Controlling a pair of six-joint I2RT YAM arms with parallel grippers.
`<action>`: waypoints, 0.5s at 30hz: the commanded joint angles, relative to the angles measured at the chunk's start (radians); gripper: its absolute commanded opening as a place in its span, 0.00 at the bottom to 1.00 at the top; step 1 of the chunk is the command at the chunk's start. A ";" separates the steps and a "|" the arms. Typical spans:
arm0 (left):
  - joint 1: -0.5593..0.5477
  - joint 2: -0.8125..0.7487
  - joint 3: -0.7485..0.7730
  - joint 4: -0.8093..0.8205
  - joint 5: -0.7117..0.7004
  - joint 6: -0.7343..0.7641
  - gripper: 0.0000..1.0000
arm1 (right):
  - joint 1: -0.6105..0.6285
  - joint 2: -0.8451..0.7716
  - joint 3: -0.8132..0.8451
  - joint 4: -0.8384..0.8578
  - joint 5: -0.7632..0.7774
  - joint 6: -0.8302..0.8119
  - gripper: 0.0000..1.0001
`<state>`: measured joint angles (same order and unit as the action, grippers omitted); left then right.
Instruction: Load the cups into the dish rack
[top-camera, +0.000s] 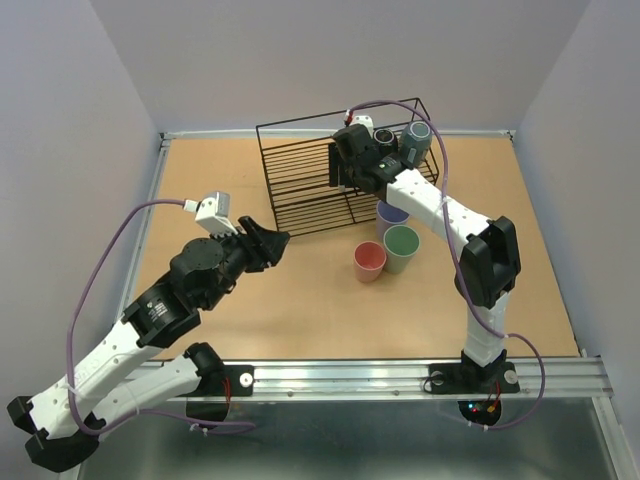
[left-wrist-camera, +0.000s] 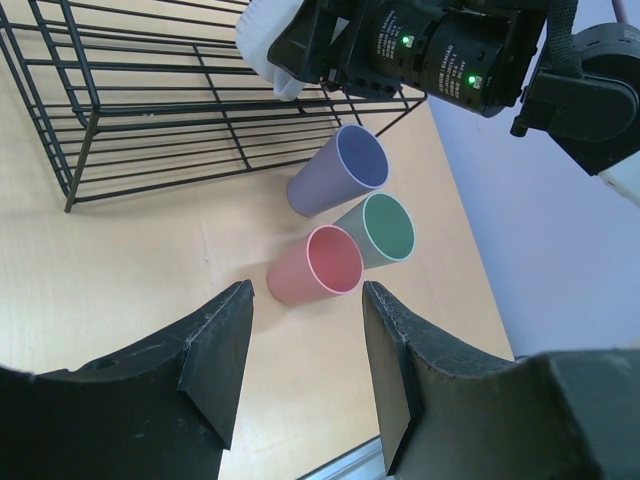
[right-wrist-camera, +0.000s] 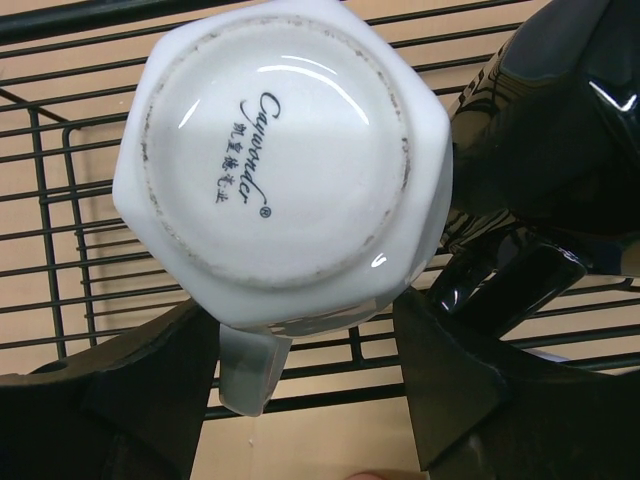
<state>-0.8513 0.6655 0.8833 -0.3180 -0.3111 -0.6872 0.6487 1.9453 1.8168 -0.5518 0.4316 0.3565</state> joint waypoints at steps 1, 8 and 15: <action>-0.003 0.012 0.037 0.060 -0.006 0.021 0.58 | 0.000 -0.031 0.006 0.049 0.027 -0.014 0.73; -0.003 0.025 0.043 0.071 -0.002 0.026 0.58 | 0.006 -0.074 0.006 0.047 0.019 -0.019 0.75; -0.003 0.029 0.033 0.086 0.006 0.020 0.58 | 0.014 -0.138 0.004 0.035 0.002 -0.001 0.75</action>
<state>-0.8513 0.6998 0.8833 -0.2863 -0.3058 -0.6804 0.6498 1.8996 1.8168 -0.5503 0.4332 0.3515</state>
